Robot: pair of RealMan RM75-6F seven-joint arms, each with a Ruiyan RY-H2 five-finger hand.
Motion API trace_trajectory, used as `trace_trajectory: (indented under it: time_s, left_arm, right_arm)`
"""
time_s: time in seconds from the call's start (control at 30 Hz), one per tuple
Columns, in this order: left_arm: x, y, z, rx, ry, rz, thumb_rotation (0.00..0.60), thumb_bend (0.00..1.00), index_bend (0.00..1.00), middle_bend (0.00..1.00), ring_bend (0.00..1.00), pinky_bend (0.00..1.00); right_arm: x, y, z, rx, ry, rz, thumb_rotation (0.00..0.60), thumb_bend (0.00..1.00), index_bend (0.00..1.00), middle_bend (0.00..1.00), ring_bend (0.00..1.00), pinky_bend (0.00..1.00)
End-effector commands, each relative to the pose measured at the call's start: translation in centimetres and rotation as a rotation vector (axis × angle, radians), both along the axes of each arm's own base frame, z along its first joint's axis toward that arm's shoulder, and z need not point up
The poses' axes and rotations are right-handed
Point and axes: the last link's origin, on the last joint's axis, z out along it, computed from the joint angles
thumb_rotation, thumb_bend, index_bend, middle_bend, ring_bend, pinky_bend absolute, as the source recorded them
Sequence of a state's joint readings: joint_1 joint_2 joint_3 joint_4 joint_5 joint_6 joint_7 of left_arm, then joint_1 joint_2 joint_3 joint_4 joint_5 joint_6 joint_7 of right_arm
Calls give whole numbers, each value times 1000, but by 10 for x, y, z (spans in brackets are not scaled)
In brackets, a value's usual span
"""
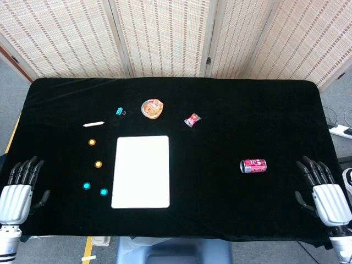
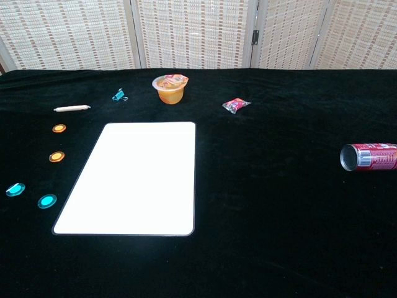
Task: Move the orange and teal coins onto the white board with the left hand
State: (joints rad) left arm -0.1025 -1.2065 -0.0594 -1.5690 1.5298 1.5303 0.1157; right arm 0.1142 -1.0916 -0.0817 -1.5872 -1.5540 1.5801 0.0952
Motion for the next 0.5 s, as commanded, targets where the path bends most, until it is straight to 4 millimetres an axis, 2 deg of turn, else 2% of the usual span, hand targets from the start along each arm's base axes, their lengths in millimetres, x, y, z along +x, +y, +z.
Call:
trace_trajectory:
  time_s: [0.03, 0.33, 0.5]
  left_arm:
    - [0, 2, -1, -5, 2, -2, 600, 412, 77, 0, 0, 0]
    - [2, 12, 0, -22, 20, -20, 600, 412, 87, 0, 0, 0]
    - [8, 38, -1, -37, 14, -70, 600, 415, 154, 3, 0, 0]
  right_arm:
    - [-2, -3, 0, 3, -3, -6, 600, 459, 0, 13, 2, 0]
    - [0, -11, 4, -3, 6, 3, 600, 459, 0, 13, 1, 0]
    - [2, -14, 9, -14, 9, 7, 600, 459, 0, 13, 0, 0]
